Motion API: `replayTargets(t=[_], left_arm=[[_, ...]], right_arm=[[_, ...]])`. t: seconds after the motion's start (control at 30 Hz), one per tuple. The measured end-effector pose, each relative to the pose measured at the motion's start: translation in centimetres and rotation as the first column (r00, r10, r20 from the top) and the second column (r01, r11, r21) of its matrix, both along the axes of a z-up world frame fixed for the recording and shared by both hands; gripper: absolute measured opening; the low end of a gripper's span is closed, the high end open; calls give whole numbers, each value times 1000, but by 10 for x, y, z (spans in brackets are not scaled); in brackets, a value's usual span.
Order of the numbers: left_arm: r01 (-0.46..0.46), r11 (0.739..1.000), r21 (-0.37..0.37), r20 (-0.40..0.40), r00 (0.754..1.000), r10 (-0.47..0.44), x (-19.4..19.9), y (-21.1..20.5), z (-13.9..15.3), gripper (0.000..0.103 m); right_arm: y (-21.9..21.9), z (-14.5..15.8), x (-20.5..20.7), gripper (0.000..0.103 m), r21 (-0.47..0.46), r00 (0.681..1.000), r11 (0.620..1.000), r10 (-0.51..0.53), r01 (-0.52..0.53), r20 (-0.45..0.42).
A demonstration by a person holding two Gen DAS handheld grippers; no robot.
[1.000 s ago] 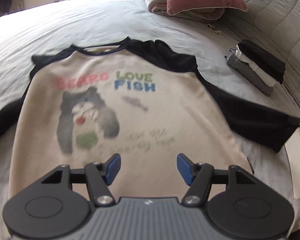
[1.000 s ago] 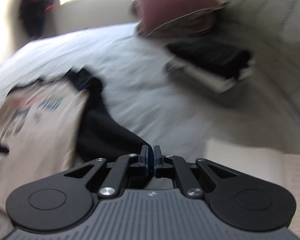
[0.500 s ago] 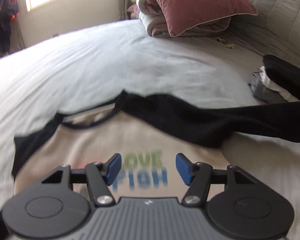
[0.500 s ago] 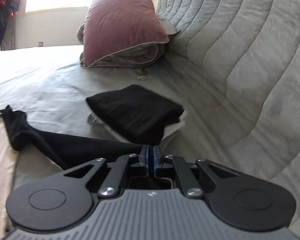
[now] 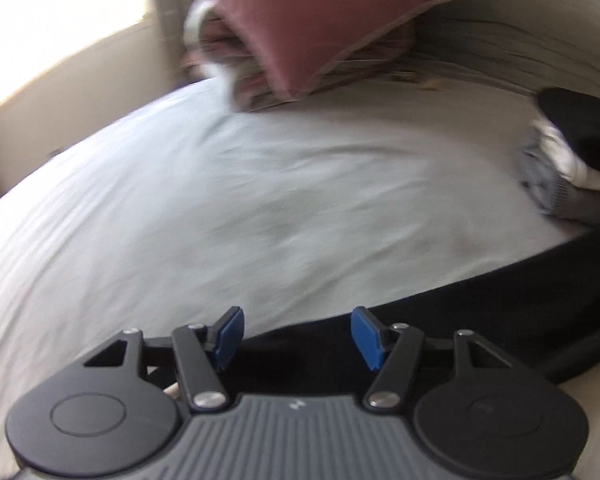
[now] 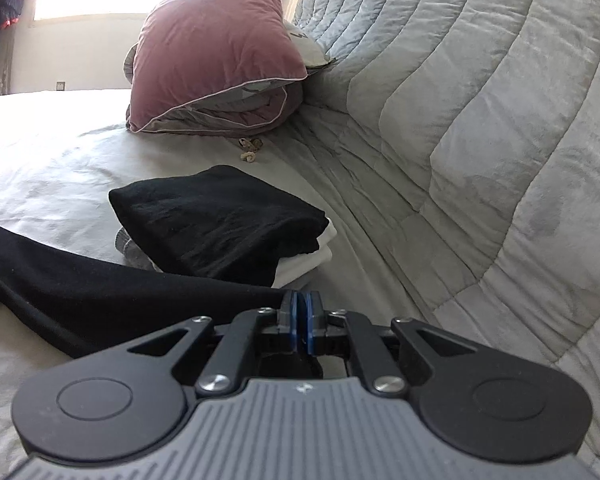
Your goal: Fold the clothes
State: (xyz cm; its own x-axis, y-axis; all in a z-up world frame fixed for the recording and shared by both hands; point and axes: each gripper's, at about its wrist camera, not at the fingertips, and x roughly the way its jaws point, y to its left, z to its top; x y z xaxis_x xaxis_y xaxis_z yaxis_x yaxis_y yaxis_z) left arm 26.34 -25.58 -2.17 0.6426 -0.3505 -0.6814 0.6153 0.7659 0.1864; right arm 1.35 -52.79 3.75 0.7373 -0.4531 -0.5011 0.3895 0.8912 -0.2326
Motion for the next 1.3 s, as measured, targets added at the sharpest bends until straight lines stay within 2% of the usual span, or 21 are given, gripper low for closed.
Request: replayTargets(t=[0.17, 0.3, 0.33, 0.37, 0.4, 0.47, 0.53, 0.57, 0.67, 0.73, 0.87, 0.97, 1.17, 1.3], left_arm=[[120, 991, 51, 3, 993, -120, 3, -30, -16, 63], [149, 988, 30, -18, 989, -149, 4, -35, -22, 62], [141, 990, 16, -38, 989, -141, 4, -34, -24, 56], [135, 991, -1, -58, 989, -135, 5, -34, -25, 44], [135, 991, -20, -74, 988, -136, 4, -34, -26, 36], [149, 989, -11, -56, 987, -150, -7, -39, -28, 10], [146, 989, 38, 2, 989, -146, -22, -46, -31, 4], [124, 991, 40, 24, 992, -125, -27, -47, -31, 3], [28, 999, -24, 58, 998, -27, -34, -41, -25, 2], [-41, 996, -83, 89, 995, 48, -37, -36, -18, 1], [-168, 961, -221, 132, 971, 200, -42, -25, -3, 1], [-222, 936, -274, 154, 950, 270, -41, -27, 0, 1], [-296, 914, -277, 147, 927, 345, -28, -42, -14, 1], [-329, 914, -237, 135, 920, 367, -18, -51, -31, 0]], right_arm=[[-4, -6, 4, 5, -26, 1000, 1000, 1, -1, 4], [-3, -8, 5, 5, -43, 1000, 999, 5, -5, 5], [-3, -8, 5, 5, -48, 1000, 999, 6, -6, 7], [-3, -8, 5, 5, -53, 1000, 999, 8, -7, 9], [-2, -8, 6, 5, -59, 1000, 998, 9, -9, 12], [-1, -6, 5, 5, -67, 1000, 998, 10, -9, 23], [2, -3, 3, 5, -71, 999, 997, 10, -7, 37], [3, -2, 2, 5, -72, 999, 997, 11, -8, 43], [9, 6, -3, 5, -90, 998, 996, 13, -7, 63], [13, 13, -8, 5, -116, 997, 993, 22, -13, 79], [21, 32, -8, 4, -182, 993, 983, 48, -28, 104], [24, 48, 5, 4, -227, 991, 973, 59, -30, 123], [5, 69, 65, 4, -247, 994, 969, 22, 5, 109], [-3, 61, 95, 4, -240, 999, 971, -9, 20, 46]])
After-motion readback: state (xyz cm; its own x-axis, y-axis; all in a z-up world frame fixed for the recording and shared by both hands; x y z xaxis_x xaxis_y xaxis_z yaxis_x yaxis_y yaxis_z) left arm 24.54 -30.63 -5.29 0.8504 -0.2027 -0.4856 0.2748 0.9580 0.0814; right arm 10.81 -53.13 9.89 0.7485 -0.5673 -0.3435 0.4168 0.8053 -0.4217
